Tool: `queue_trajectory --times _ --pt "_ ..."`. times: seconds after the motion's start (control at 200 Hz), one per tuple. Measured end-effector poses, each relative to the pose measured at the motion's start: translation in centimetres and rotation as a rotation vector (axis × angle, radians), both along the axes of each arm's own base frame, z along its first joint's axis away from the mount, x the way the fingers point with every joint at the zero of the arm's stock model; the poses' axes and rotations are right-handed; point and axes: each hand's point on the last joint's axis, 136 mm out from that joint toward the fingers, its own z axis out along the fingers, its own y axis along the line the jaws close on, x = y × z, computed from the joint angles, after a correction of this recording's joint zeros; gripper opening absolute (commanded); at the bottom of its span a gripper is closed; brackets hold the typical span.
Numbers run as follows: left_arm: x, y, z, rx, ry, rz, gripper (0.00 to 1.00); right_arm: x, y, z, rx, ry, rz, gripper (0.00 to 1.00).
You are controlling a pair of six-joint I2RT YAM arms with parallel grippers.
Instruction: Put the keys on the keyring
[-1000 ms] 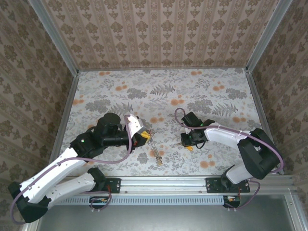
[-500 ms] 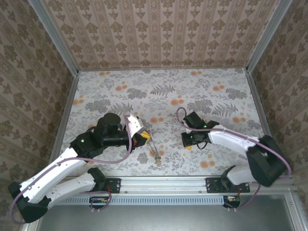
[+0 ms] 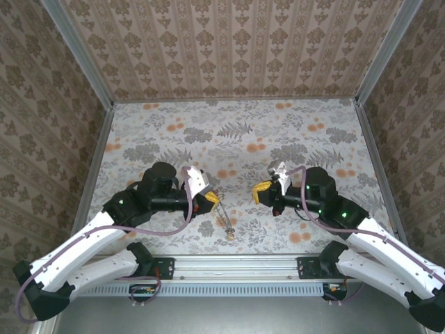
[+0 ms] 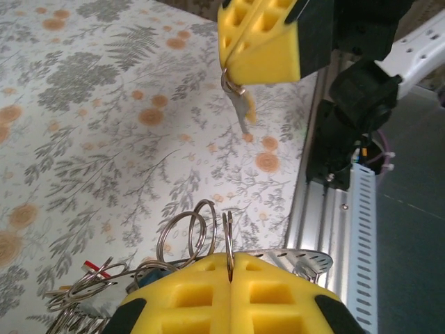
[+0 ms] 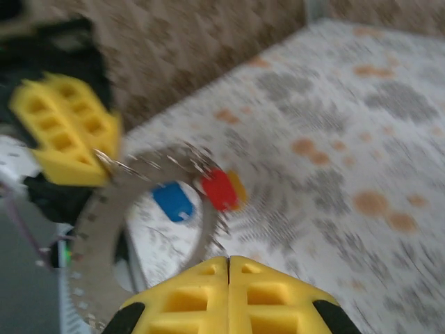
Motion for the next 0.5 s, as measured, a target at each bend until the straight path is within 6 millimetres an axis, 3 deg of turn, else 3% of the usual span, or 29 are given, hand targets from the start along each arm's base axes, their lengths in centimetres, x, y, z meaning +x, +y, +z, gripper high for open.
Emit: queue_trajectory --times 0.27,0.5 --pt "-3.3 -0.8 3.8 -0.087 -0.042 -0.177 0.00 -2.7 3.5 2.8 0.113 -0.080 0.252 0.00" --pt "-4.5 -0.9 3.6 -0.082 -0.025 -0.247 0.00 -3.6 4.5 4.2 0.164 -0.139 0.325 0.00"
